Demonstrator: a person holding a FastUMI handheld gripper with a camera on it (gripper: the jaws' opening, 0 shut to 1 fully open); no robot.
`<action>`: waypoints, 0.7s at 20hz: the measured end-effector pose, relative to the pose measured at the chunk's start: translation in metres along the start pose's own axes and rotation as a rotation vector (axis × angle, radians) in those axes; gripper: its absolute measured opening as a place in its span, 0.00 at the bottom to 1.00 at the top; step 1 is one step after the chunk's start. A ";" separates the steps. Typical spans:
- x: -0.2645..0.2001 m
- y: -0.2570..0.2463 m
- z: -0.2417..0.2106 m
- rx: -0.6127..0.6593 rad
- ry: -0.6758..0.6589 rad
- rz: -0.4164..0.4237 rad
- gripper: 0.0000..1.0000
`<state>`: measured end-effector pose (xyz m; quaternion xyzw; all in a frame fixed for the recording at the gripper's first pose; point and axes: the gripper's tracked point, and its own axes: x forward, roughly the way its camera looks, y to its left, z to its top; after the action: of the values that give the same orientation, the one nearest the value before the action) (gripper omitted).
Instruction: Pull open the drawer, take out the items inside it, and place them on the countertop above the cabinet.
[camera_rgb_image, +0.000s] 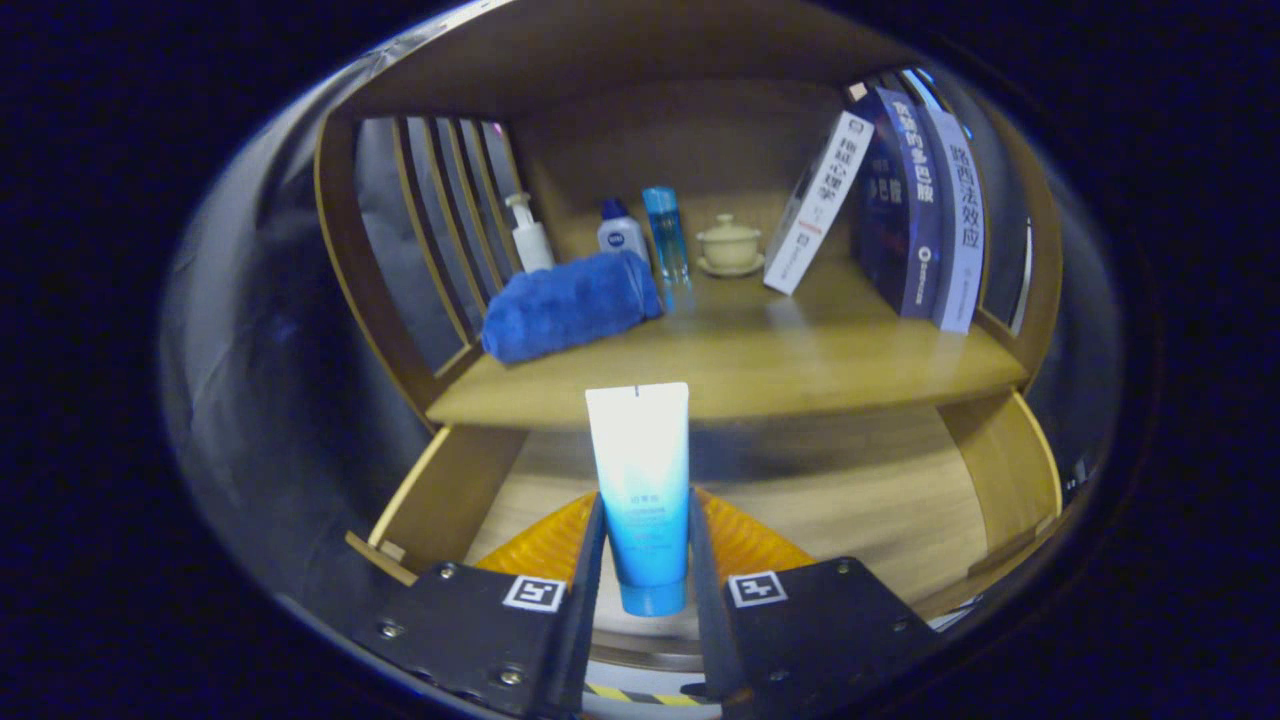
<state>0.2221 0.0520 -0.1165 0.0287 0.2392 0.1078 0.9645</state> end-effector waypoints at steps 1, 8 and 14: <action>-0.003 -0.001 0.013 -0.012 -0.036 -0.001 0.45; 0.031 -0.015 0.079 -0.010 -0.172 -0.065 0.45; 0.101 -0.030 0.085 0.080 -0.110 -0.124 0.45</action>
<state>0.3550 0.0451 -0.0906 0.0582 0.1912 0.0366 0.9791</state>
